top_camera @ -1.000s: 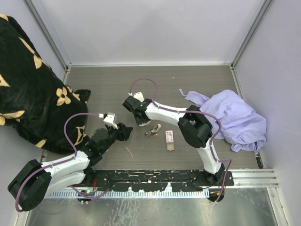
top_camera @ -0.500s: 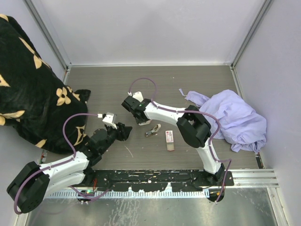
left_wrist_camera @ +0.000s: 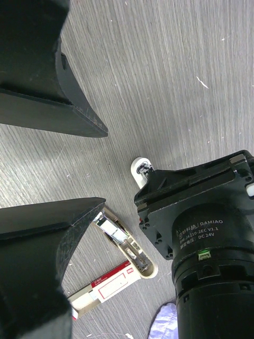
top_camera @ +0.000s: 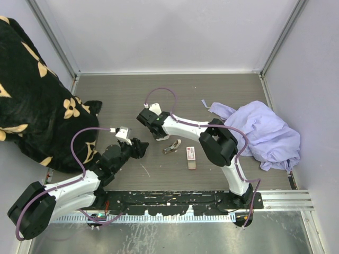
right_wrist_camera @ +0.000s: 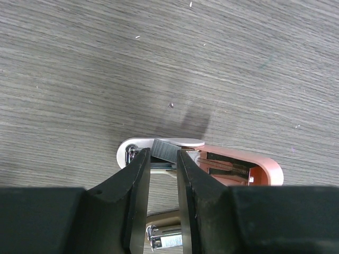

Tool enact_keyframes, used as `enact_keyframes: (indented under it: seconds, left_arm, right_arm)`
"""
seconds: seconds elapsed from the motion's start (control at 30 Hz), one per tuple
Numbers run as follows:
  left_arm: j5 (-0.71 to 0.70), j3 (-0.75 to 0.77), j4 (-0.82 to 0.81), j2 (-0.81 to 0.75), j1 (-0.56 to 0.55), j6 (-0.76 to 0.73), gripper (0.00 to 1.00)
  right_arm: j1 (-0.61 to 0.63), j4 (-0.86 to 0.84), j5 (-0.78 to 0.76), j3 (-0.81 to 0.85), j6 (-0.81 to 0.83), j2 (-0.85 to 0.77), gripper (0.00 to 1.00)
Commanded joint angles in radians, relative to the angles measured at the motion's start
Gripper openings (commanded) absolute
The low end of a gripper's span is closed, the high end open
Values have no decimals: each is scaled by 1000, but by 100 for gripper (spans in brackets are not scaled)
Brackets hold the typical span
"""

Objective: Load the staples into the stapler
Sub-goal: Pick up the stapler, then install the staple into the stapler.

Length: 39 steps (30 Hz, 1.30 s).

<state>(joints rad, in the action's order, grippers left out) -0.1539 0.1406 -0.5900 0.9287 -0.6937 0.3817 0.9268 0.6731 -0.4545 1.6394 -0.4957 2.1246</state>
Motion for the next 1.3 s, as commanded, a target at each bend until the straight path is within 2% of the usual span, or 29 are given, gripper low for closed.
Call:
enact_keyframes:
  seconds: [0.0, 0.37, 1.27]
  left_arm:
    - [-20, -5, -32, -16, -4, 0, 51]
    - [-15, -3, -35, -13, -4, -1, 51]
    - [-3, 0, -37, -8, -4, 3, 51]
  right_arm:
    - [3, -38, -36, -12, 11, -82, 28]
    - [6, -81, -8, -66, 33, -139, 28]
    - [23, -76, -2, -63, 13, -116, 28]
